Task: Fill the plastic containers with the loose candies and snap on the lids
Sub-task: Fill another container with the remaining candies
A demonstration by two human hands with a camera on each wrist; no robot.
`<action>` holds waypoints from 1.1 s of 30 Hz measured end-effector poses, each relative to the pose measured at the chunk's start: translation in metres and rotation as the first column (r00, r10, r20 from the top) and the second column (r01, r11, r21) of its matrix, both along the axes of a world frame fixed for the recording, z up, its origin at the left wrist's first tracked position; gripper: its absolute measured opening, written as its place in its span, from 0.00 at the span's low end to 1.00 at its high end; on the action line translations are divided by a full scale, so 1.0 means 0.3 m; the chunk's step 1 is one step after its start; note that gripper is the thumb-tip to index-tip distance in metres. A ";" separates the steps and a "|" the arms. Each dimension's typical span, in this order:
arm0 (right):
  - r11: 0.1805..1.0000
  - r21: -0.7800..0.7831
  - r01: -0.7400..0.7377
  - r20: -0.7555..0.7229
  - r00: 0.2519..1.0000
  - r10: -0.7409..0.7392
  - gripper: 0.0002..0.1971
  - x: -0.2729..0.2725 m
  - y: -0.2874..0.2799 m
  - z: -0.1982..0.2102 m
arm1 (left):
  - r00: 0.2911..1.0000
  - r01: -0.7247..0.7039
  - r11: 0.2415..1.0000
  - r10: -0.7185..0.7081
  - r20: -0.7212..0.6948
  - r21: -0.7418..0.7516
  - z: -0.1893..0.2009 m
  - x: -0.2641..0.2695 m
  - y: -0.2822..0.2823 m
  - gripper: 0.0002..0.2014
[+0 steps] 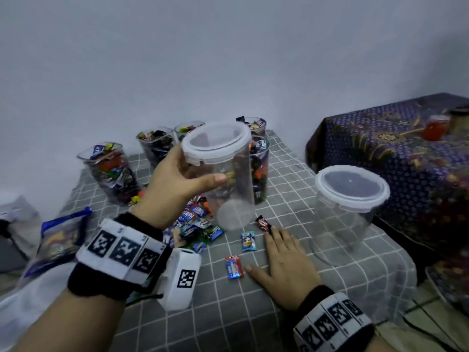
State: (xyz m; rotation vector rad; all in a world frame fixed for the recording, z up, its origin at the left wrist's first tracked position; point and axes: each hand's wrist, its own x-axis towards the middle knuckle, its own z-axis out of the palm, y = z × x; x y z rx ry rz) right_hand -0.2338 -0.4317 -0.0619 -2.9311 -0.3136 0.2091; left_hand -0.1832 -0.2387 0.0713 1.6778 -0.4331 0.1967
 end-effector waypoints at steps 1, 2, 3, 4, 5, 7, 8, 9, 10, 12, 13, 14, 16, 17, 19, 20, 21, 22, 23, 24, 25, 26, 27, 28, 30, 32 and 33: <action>1.000 -0.003 -0.003 0.001 1.000 0.003 0.60 0.001 0.002 0.001 | 1.000 -0.015 1.000 0.016 -0.008 0.013 -0.011 -0.025 0.035 0.40; 1.000 -0.002 -0.007 0.003 1.000 0.007 0.62 0.004 0.006 -0.001 | 0.999 -0.033 0.999 0.033 -0.020 0.037 -0.024 -0.047 0.065 0.41; 1.000 -0.003 -0.010 0.001 1.000 0.010 0.65 0.006 0.012 -0.006 | 0.998 -0.043 0.997 0.045 -0.033 0.066 -0.034 -0.072 0.089 0.42; 1.000 -0.008 -0.010 -0.002 1.000 0.010 0.67 0.008 0.019 -0.012 | 0.997 -0.052 0.995 0.057 -0.048 0.090 -0.049 -0.090 0.114 0.43; 1.000 -0.010 -0.009 -0.004 1.000 0.009 0.68 0.010 0.029 -0.015 | 0.996 -0.052 0.994 0.059 -0.067 0.097 -0.062 -0.110 0.132 0.43; 1.000 -0.017 -0.013 -0.007 1.000 0.013 0.71 0.011 0.054 -0.021 | 0.993 -0.054 0.994 0.064 -0.101 0.100 -0.086 -0.138 0.162 0.41; 1.000 -0.016 -0.015 -0.010 1.000 0.015 0.72 0.012 0.070 -0.018 | 0.991 -0.057 0.993 0.068 -0.113 0.105 -0.099 -0.149 0.174 0.41; 1.000 -0.008 -0.011 -0.013 1.000 0.010 0.71 0.010 0.085 -0.017 | 0.990 -0.057 0.992 0.070 -0.123 0.108 -0.111 -0.157 0.183 0.40; 1.000 -0.005 -0.008 -0.015 1.000 0.008 0.70 0.010 0.099 -0.018 | 0.988 -0.056 0.992 0.071 -0.134 0.111 -0.124 -0.163 0.189 0.41; 1.000 -0.007 -0.013 -0.021 1.000 0.013 0.67 0.011 0.125 -0.016 | 0.985 -0.066 0.993 0.081 -0.153 0.102 -0.151 -0.169 0.205 0.43; 1.000 -0.011 -0.017 -0.022 1.000 0.017 0.68 0.011 0.134 -0.015 | 0.984 -0.076 0.993 0.090 -0.156 0.095 -0.162 -0.171 0.211 0.45; 1.000 -0.012 -0.021 -0.025 0.999 0.021 0.68 0.012 0.139 -0.016 | 0.982 -0.088 0.992 0.102 -0.158 0.094 -0.171 -0.173 0.217 0.46; 1.000 0.006 -0.020 -0.033 0.999 0.021 0.65 0.013 0.140 -0.011 | 0.976 -0.116 0.989 0.131 -0.172 0.095 -0.187 -0.176 0.228 0.51; 1.000 0.017 -0.019 -0.040 0.999 0.020 0.64 0.011 0.140 -0.005 | 0.973 -0.131 0.987 0.147 -0.177 0.097 -0.194 -0.177 0.233 0.51; 0.999 0.028 -0.019 -0.049 0.999 0.020 0.67 0.009 0.139 0.008 | 0.971 -0.145 0.983 0.162 -0.174 0.110 -0.205 -0.185 0.241 0.49; 0.999 0.031 -0.015 -0.055 0.998 0.016 0.70 0.013 0.137 0.005 | 0.971 -0.144 0.983 0.163 -0.174 0.114 -0.211 -0.188 0.245 0.49; 0.999 0.044 -0.012 -0.058 0.998 0.015 0.73 0.017 0.133 0.005 | 0.971 -0.146 0.983 0.164 -0.176 0.114 -0.213 -0.192 0.246 0.49; 0.997 0.073 -0.010 -0.064 0.998 0.015 0.74 0.024 0.128 0.002 | 0.970 -0.146 0.982 0.165 -0.178 0.118 -0.215 -0.195 0.250 0.48; 0.993 0.119 -0.005 -0.069 0.997 0.013 0.72 0.027 0.123 0.005 | 0.969 -0.143 0.981 0.166 -0.181 0.135 -0.212 -0.199 0.255 0.49; 0.983 0.183 -0.001 -0.072 0.997 0.014 0.65 0.027 0.118 0.013 | 0.968 -0.139 0.976 0.170 -0.185 0.167 -0.208 -0.203 0.260 0.50; 0.969 0.249 0.001 -0.073 0.997 0.018 0.56 0.025 0.114 0.031 | 0.965 -0.133 0.969 0.174 -0.195 0.209 -0.204 -0.206 0.270 0.53; 0.955 0.298 0.007 -0.067 0.998 0.013 0.47 0.024 0.113 0.052 | 0.961 -0.127 0.963 0.179 -0.211 0.236 -0.199 -0.209 0.279 0.56; 0.940 0.341 0.004 -0.035 0.999 0.009 0.40 0.024 0.114 0.077 | 0.956 -0.132 0.961 0.188 -0.226 0.243 -0.192 -0.213 0.291 0.57; 0.921 0.389 -0.015 0.025 1.000 0.006 0.35 0.028 0.118 0.102 | 0.951 -0.147 0.963 0.201 -0.234 0.227 -0.184 -0.215 0.303 0.56; 0.870 0.488 -0.073 0.184 0.983 -0.021 0.29 0.040 0.134 0.160 | 0.938 -0.221 0.960 0.258 -0.233 0.174 -0.168 -0.212 0.321 0.49; 0.793 0.596 -0.124 0.279 0.958 -0.059 0.31 0.051 0.163 0.229 | 0.908 -0.328 0.930 0.359 -0.218 0.165 -0.148 -0.208 0.325 0.37; 0.757 0.636 -0.148 0.303 0.951 -0.068 0.30 0.056 0.180 0.263 | 0.891 -0.371 0.914 0.400 -0.212 0.166 -0.136 -0.206 0.319 0.33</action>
